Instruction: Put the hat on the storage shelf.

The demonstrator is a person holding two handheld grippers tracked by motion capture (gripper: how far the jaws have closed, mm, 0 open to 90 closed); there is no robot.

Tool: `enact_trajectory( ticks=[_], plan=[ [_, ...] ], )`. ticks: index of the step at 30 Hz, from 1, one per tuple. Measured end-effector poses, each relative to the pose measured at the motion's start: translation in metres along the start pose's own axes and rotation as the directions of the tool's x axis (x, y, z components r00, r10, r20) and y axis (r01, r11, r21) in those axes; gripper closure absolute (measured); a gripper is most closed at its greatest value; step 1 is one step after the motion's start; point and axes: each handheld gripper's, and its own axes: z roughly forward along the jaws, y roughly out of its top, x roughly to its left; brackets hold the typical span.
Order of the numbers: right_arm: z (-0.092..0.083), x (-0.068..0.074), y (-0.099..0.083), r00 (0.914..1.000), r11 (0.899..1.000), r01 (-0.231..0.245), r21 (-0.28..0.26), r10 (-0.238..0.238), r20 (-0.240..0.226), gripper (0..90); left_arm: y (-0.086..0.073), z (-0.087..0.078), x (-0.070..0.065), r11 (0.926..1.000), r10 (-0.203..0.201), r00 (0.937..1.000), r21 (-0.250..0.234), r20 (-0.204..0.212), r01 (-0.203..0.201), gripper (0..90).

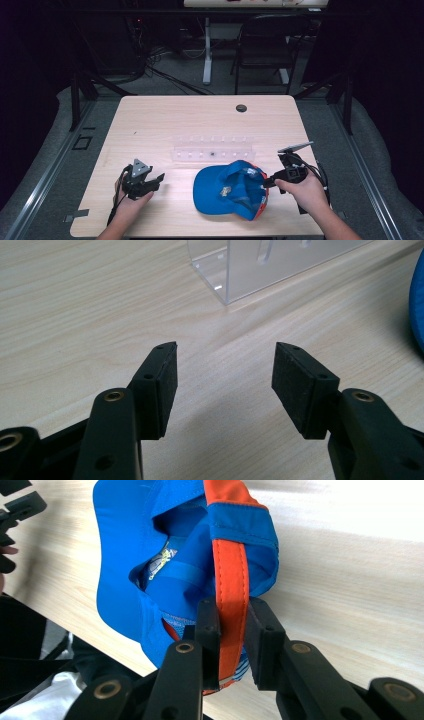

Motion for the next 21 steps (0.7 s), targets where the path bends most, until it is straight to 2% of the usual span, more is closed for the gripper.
enact_trajectory(
  ticks=[1,4,5,6,7,8,11,14,15,17,19,21],
  plan=[
    [-0.002,-0.001,0.001,0.9998,1.0,0.02,0.014,-0.02,0.005,77.9,0.0,0.0,0.0,1.0,0.0,1.0,0.001,0.0,0.0,44.2],
    [-0.004,0.002,0.005,0.9995,1.0,0.02,0.016,-0.021,0.023,77.9,0.0,0.0,0.0,1.0,-0.001,1.0,0.002,-0.001,0.001,44.2],
    [-0.006,0.004,0.008,0.9986,0.999,0.022,0.034,-0.024,0.047,77.9,0.0,0.001,0.0,1.0,-0.006,1.0,0.001,-0.002,0.006,44.2],
    [-0.006,0.004,0.008,0.9986,0.999,0.022,0.034,-0.024,0.047,77.9,0.0,0.001,0.0,1.0,-0.006,1.0,0.001,-0.002,0.006,44.1],
    [-0.009,0.008,0.012,0.9973,0.999,0.008,0.048,-0.012,0.073,77.9,0.0,0.001,0.0,1.0,-0.005,1.0,0.002,-0.002,0.005,44.1],
    [-0.009,0.008,0.012,0.9973,0.999,0.008,0.048,-0.012,0.073,77.9,0.0,0.001,0.0,1.0,-0.005,1.0,0.002,-0.002,0.005,44.2],
    [-0.014,0.014,0.018,0.9929,0.998,0.025,0.063,-0.032,0.115,78.0,0.0,0.001,-0.001,1.0,-0.003,1.0,0.002,-0.001,0.003,44.2],
    [-0.016,0.017,0.02,0.9915,0.998,0.025,0.064,-0.033,0.126,78.0,0.0,0.0,-0.001,1.0,-0.003,1.0,0.0,0.0,0.003,44.2],
    [-0.018,0.02,0.023,0.9881,0.995,0.036,0.088,-0.049,0.146,78.0,0.0,0.0,-0.001,1.0,-0.003,1.0,0.0,0.0,0.003,44.1],
    [-0.018,0.022,0.024,0.9871,0.997,0.027,0.078,-0.039,0.155,78.0,0.0,0.0,-0.001,1.0,-0.003,1.0,0.001,0.0,0.003,44.1],
    [-0.022,0.023,0.028,0.9846,0.994,0.034,0.108,-0.052,0.167,78.0,0.0,0.0,-0.001,1.0,-0.002,1.0,0.001,0.001,0.002,44.1],
    [-0.021,0.026,0.029,0.9841,0.996,0.011,0.09,-0.027,0.176,78.0,0.0,0.0,-0.001,1.0,-0.002,1.0,0.002,0.0,0.002,44.2]
  ],
)
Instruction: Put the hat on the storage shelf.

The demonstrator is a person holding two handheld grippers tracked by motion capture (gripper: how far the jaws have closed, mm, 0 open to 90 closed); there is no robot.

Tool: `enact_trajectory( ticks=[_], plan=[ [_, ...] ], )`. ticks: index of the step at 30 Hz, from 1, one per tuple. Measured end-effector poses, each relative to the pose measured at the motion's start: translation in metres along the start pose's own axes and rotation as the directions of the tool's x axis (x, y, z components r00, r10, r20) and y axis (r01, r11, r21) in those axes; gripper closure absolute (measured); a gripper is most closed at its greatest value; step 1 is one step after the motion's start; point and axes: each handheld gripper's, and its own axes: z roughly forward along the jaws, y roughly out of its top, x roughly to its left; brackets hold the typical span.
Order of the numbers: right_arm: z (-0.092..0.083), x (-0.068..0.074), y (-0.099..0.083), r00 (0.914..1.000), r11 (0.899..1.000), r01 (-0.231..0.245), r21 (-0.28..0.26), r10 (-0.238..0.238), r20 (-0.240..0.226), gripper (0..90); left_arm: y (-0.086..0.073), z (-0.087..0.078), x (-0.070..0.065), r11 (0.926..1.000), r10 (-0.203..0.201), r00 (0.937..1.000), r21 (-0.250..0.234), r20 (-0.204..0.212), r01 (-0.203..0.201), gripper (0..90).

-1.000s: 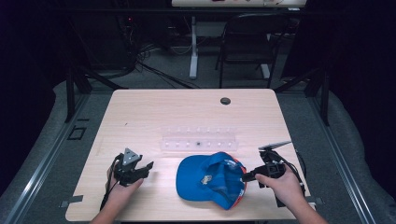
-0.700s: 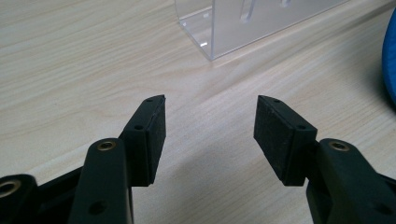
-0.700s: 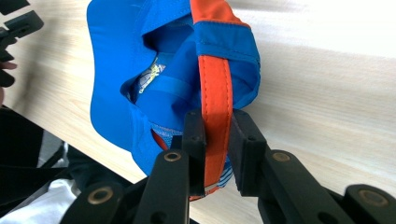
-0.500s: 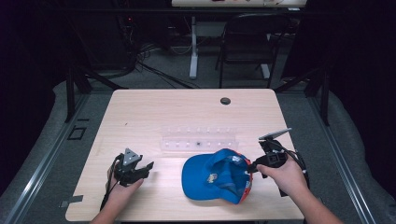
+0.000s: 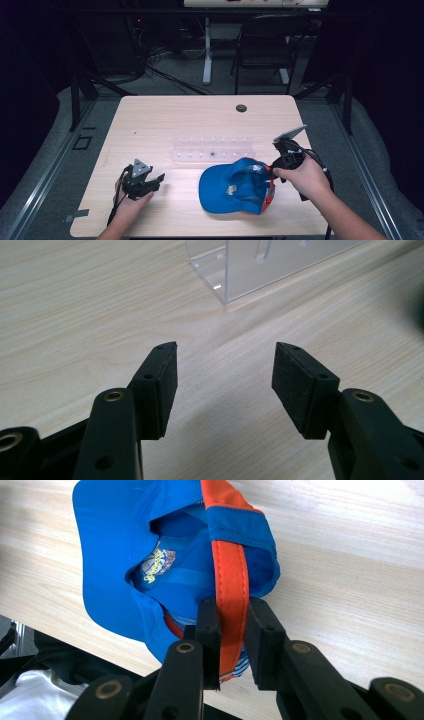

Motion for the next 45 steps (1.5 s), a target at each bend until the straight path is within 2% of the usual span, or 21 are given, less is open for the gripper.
enact_trajectory(
  ticks=[3,4,6,12,13,14,19,25,27,30,32,33,36,37,40,43,44,45],
  plan=[
    [-0.003,0.001,0.002,0.9999,1.0,0.007,0.02,-0.007,0.007,78.0,0.0,0.0,-0.001,1.0,-0.001,1.0,0.0,0.0,0.001,44.1],
    [-0.003,0.002,0.003,0.9999,1.0,0.0,0.011,0.0,0.013,78.0,0.0,0.001,-0.001,1.0,0.0,1.0,0.0,-0.001,0.0,44.1],
    [-0.007,0.002,0.005,0.9995,1.0,0.015,0.023,-0.015,0.028,78.0,0.0,0.001,-0.001,1.0,-0.002,1.0,0.0,-0.001,0.002,44.1],
    [-0.021,0.006,0.011,0.9987,1.0,0.003,0.019,-0.004,0.051,78.0,0.0,0.0,-0.001,1.0,0.003,1.0,0.001,0.001,-0.003,44.1],
    [-0.022,0.007,0.011,0.9985,1.0,-0.013,0.003,0.013,0.052,78.0,0.0,0.0,-0.001,1.0,0.002,1.0,0.002,0.0,-0.002,44.1],
    [-0.029,0.008,0.013,0.998,1.0,0.0,0.025,-0.002,0.064,78.0,-0.001,0.0,-0.001,1.0,0.002,1.0,0.004,0.002,-0.002,44.1],
    [-0.04,0.014,0.018,0.9964,0.999,0.005,0.044,-0.009,0.085,78.0,0.0,-0.001,-0.002,1.0,0.003,1.0,-0.002,0.003,-0.003,44.1],
    [-0.045,0.02,0.023,0.996,0.999,-0.008,0.05,0.004,0.089,78.0,-0.001,-0.001,-0.001,1.0,-0.004,1.0,-0.006,0.003,0.004,44.1],
    [-0.046,0.021,0.025,0.9952,0.998,-0.003,0.061,-0.003,0.098,78.0,0.0,-0.001,-0.001,1.0,0.001,0.9999,0.007,0.012,-0.001,44.1],
    [-0.048,0.025,0.027,0.9949,0.998,-0.003,0.067,-0.004,0.101,78.0,0.0,-0.001,-0.001,1.0,0.001,1.0,0.004,0.009,-0.001,44.1],
    [-0.048,0.027,0.028,0.9953,0.999,-0.012,0.052,0.007,0.097,78.0,-0.001,-0.002,-0.001,1.0,0.002,1.0,0.004,0.009,-0.002,44.1],
    [-0.05,0.027,0.029,0.9948,0.997,0.002,0.073,-0.01,0.102,78.0,-0.001,-0.002,-0.001,1.0,0.001,1.0,0.001,0.009,-0.001,44.1],
    [-0.054,0.031,0.031,0.9946,0.998,-0.004,0.058,-0.002,0.104,78.1,-0.001,-0.002,-0.001,1.0,-0.001,1.0,0.0,0.008,0.001,44.1],
    [-0.058,0.031,0.032,0.9939,0.997,0.009,0.076,-0.017,0.109,78.0,-0.001,-0.002,-0.001,1.0,-0.003,1.0,0.0,0.008,0.003,44.1],
    [-0.064,0.034,0.032,0.9958,0.999,-0.002,0.043,-0.002,0.092,78.0,0.0,-0.002,-0.002,1.0,0.003,1.0,0.002,0.008,-0.003,44.1],
    [-0.068,0.035,0.033,0.9963,0.999,0.004,0.052,-0.009,0.085,78.1,0.0,-0.002,-0.002,1.0,0.003,1.0,-0.001,0.009,-0.003,44.1],
    [-0.072,0.036,0.033,0.9982,0.999,0.002,0.047,-0.005,0.06,78.0,0.0,-0.002,-0.002,1.0,0.005,0.9999,-0.001,0.01,-0.005,44.1],
    [-0.073,0.036,0.033,0.9982,0.999,-0.004,0.045,0.001,0.061,78.1,0.0,-0.002,-0.002,1.0,0.008,0.9999,0.001,0.01,-0.008,44.1]
  ],
)
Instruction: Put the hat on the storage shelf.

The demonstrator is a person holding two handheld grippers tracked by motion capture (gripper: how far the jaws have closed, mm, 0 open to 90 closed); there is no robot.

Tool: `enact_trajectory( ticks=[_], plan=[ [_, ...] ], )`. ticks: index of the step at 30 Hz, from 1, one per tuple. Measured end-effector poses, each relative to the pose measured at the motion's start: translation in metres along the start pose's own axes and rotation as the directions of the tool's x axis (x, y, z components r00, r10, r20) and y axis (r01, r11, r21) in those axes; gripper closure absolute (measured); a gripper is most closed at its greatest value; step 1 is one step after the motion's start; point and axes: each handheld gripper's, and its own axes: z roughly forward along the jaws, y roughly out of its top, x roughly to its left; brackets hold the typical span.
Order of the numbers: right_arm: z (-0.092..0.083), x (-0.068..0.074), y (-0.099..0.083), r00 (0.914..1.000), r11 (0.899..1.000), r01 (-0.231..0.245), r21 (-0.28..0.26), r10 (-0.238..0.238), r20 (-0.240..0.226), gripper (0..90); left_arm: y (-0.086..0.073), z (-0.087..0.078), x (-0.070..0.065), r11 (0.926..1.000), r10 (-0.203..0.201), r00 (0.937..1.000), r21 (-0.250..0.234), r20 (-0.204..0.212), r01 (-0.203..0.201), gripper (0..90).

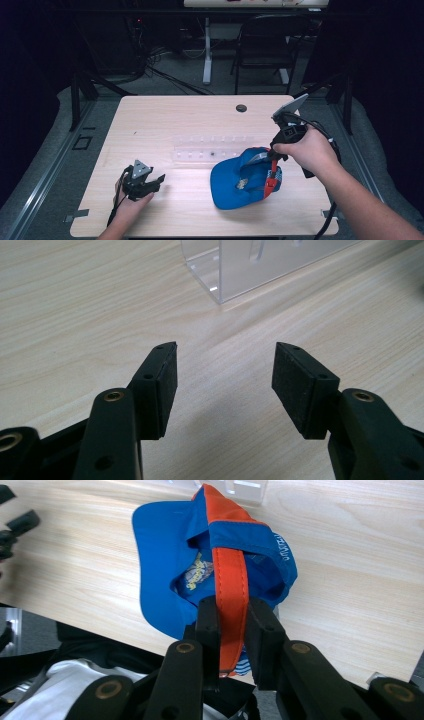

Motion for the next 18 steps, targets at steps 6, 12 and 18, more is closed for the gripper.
enact_trajectory(
  ticks=[6,12,18],
  plan=[
    [-0.007,0.002,0.002,0.9972,1.0,0.007,-0.009,-0.008,-0.075,78.1,0.0,0.002,0.0,1.0,-0.002,1.0,0.002,0.003,0.002,44.1],
    [-0.014,0.004,0.005,0.9905,1.0,0.018,-0.007,-0.019,-0.136,78.1,0.0,0.002,-0.001,1.0,0.001,1.0,0.006,0.003,-0.001,44.1],
    [-0.016,0.009,0.008,0.9789,1.0,0.02,0.005,-0.019,-0.203,78.2,0.0,0.002,-0.001,1.0,0.004,1.0,0.009,0.004,-0.004,44.0]
  ],
)
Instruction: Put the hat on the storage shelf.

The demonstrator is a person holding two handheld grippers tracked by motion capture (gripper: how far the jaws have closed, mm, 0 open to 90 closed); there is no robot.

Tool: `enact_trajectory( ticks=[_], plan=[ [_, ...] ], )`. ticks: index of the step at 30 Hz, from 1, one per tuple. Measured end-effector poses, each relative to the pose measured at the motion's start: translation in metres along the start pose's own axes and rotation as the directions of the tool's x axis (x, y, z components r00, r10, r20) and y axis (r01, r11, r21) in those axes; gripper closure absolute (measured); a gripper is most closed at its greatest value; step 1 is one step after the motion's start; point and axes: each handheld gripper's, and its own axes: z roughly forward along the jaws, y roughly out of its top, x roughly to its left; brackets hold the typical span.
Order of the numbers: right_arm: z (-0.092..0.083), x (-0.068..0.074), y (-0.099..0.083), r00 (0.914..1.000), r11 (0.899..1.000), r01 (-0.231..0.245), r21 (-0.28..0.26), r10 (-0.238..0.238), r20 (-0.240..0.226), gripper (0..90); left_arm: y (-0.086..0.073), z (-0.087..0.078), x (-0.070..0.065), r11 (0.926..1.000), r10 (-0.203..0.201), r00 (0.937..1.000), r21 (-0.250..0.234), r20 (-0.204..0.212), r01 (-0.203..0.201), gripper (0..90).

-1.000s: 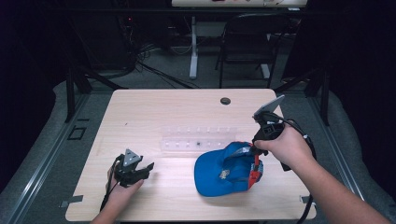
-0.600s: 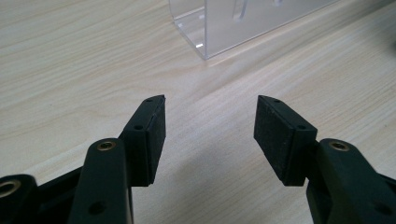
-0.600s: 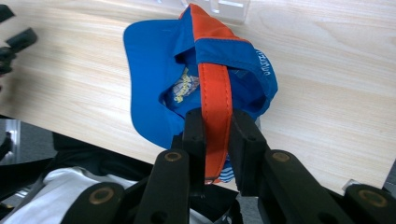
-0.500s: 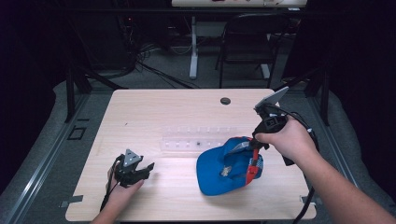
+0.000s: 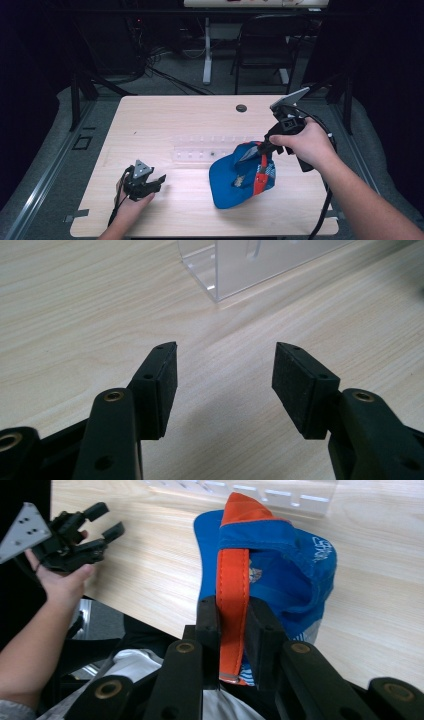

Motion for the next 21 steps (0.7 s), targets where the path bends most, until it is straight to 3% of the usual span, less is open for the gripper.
enact_trajectory(
  ticks=[5,6,7,10,12,14,15,16,19,21],
  plan=[
    [-0.001,0.004,0.002,0.9955,1.0,-0.025,-0.015,0.023,-0.092,78.2,-0.001,-0.001,0.001,0.9999,-0.014,0.9999,-0.005,-0.001,0.014,44.0],
    [-0.001,0.004,0.002,0.9955,1.0,-0.025,-0.015,0.023,-0.092,78.2,-0.001,-0.001,0.001,0.9999,-0.014,0.9999,-0.005,-0.001,0.014,44.0],
    [-0.002,0.004,0.003,0.9917,1.0,-0.02,-0.007,0.019,-0.127,78.2,-0.001,-0.002,0.001,0.9999,-0.014,0.9999,-0.005,-0.003,0.014,44.0],
    [-0.002,0.004,0.004,0.9871,1.0,-0.018,-0.002,0.018,-0.159,78.2,-0.001,-0.003,0.0,0.9999,-0.013,0.9999,-0.008,-0.001,0.013,44.0],
    [0.001,0.005,0.005,0.9765,1.0,-0.016,0.001,0.016,-0.215,78.2,0.0,-0.004,-0.002,0.9999,-0.008,1.0,-0.008,0.005,0.008,43.9],
    [0.002,0.005,0.005,0.9727,1.0,-0.024,-0.001,0.024,-0.231,78.2,0.0,-0.002,-0.005,0.9999,-0.006,1.0,-0.012,0.004,0.006,43.9],
    [0.003,0.004,0.006,0.9659,1.0,-0.03,0.002,0.029,-0.257,78.3,0.001,-0.002,-0.006,1.0,0.006,1.0,-0.006,0.006,-0.006,43.8],
    [0.003,0.004,0.006,0.9659,1.0,-0.03,0.002,0.029,-0.257,78.3,0.001,-0.001,-0.007,0.9999,0.003,1.0,-0.017,0.001,-0.003,43.8],
    [0.006,0.004,0.009,0.9442,0.999,-0.046,0.003,0.044,-0.326,78.3,0.001,-0.002,-0.009,0.9997,0.014,0.9999,-0.02,0.005,-0.014,43.8],
    [0.007,0.006,0.01,0.9397,0.999,-0.053,-0.002,0.049,-0.339,78.3,0.001,-0.003,-0.01,0.9996,0.013,0.9999,-0.027,0.009,-0.013,43.8]
  ],
)
